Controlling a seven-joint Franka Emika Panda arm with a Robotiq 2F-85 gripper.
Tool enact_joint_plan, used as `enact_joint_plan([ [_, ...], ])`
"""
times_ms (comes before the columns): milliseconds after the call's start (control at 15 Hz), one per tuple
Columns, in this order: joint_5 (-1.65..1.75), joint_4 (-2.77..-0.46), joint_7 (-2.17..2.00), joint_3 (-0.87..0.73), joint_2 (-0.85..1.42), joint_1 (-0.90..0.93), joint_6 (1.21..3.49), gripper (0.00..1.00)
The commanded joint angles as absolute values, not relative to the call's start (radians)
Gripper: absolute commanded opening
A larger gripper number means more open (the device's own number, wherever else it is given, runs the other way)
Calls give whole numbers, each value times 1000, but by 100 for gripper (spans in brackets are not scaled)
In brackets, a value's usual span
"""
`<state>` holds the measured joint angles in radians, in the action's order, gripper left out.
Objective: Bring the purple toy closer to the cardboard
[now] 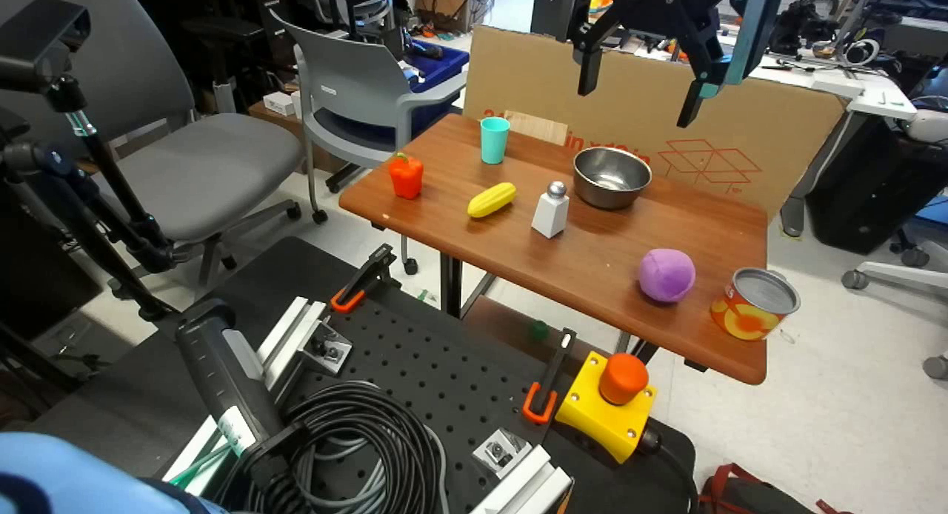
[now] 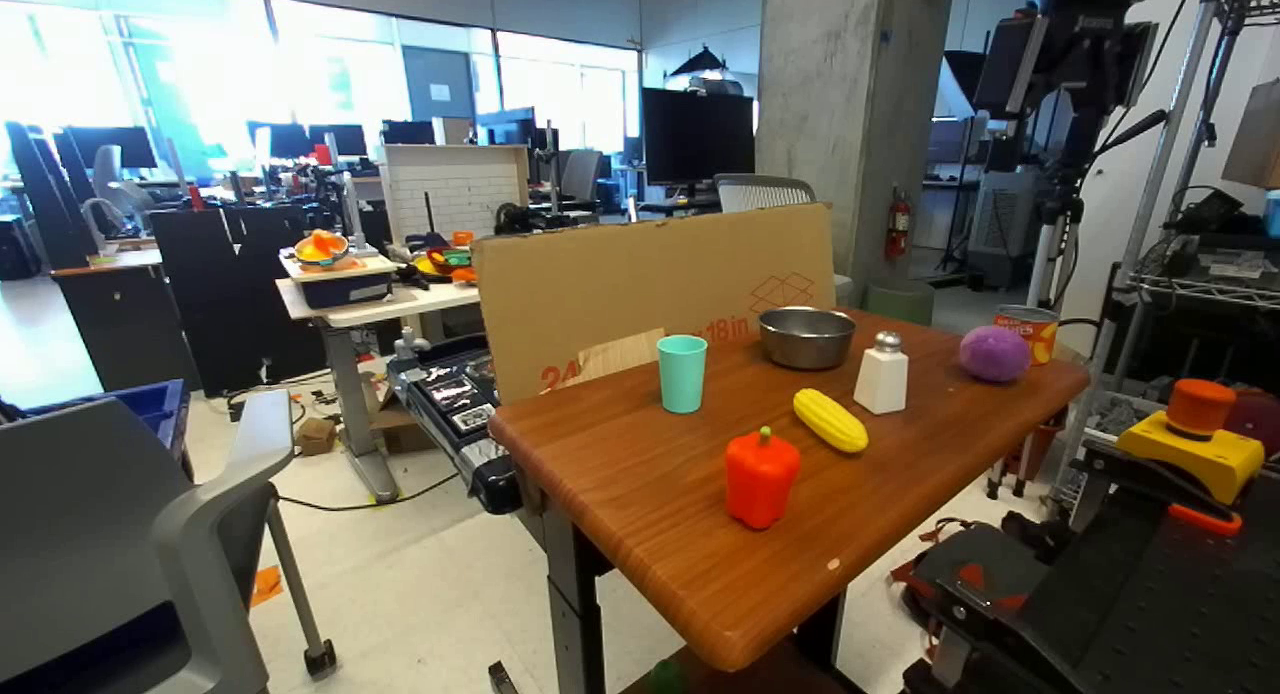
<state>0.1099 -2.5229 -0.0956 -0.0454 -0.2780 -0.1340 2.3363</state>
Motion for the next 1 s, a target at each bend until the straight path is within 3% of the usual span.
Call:
enact_joint_plan([
  [0, 112, -2522, -97, -52, -278, -128, 2334, 100],
  [933, 452, -2339, -223, -114, 104, -173, 2432, 100],
])
